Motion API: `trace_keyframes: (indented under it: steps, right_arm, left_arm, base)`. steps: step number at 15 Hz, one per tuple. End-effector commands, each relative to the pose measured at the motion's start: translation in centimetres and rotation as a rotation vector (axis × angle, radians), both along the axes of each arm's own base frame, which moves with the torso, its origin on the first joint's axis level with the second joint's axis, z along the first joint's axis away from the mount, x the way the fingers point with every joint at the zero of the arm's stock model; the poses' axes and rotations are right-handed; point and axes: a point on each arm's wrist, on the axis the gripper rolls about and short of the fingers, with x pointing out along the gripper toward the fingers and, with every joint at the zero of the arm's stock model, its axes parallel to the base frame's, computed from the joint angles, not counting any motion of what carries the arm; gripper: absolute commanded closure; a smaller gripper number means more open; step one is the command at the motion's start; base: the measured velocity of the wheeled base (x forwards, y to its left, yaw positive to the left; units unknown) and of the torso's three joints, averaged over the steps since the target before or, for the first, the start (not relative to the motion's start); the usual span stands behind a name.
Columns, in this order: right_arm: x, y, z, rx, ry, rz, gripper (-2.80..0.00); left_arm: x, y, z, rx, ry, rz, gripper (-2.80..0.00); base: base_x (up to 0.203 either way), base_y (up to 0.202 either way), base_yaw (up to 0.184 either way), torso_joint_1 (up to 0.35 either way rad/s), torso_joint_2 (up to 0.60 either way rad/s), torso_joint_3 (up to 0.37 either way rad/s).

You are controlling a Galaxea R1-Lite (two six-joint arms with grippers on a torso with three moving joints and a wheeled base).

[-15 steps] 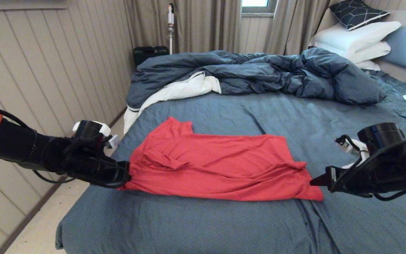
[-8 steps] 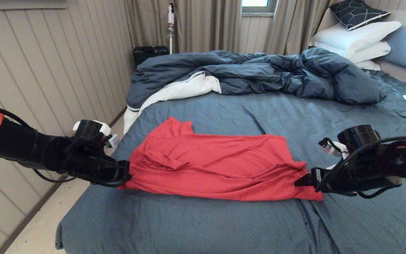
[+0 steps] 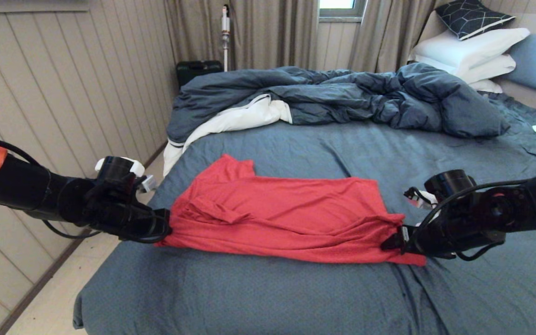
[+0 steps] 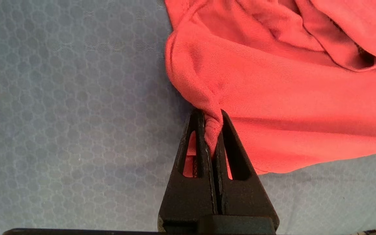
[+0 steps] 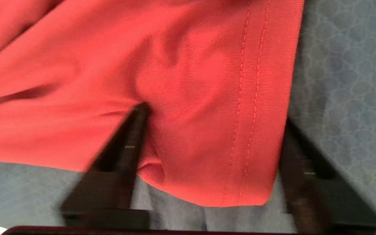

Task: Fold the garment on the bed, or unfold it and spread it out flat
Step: Fold the red T-shirt

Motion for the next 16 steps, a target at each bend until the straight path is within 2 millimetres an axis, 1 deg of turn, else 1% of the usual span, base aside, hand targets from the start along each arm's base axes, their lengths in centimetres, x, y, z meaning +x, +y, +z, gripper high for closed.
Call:
trace_keyframes:
  steps: [1, 5, 10, 13, 16]
  right_arm:
    - [0.0, 0.1, -0.2, 0.0, 0.008, 0.0, 0.0]
    - [-0.9, 0.1, 0.9, 0.004, -0.013, -0.005, 0.0]
    - [-2.1, 0.0, 1.8, 0.008, -0.033, -0.006, 0.0]
    - [-3.3, -0.1, 2.4, 0.002, -0.049, 0.002, 0.0]
    - [-4.6, -0.2, 2.5, 0.0, -0.042, 0.001, 0.0]
  left_arm:
    - [0.1, 0.0, -0.1, -0.002, 0.004, 0.0, 0.0]
    - [0.2, 0.0, 0.6, -0.008, -0.02, 0.002, 0.0]
    - [-0.3, 0.0, 1.7, -0.032, -0.035, 0.027, 0.0]
    - [-1.3, 0.2, 2.4, -0.03, -0.04, 0.025, 0.0]
    - [-3.2, 0.3, 2.9, -0.025, -0.028, 0.013, 0.0]
  base:
    - [0.0, 0.0, 0.0, 0.0, 0.0, 0.0]
    - [0.0, 0.0, 0.0, 0.0, 0.0, 0.0]
    - [0.0, 0.0, 0.0, 0.0, 0.0, 0.0]
    - [0.0, 0.0, 0.0, 0.0, 0.0, 0.0]
    - [0.0, 0.0, 0.0, 0.0, 0.0, 0.0]
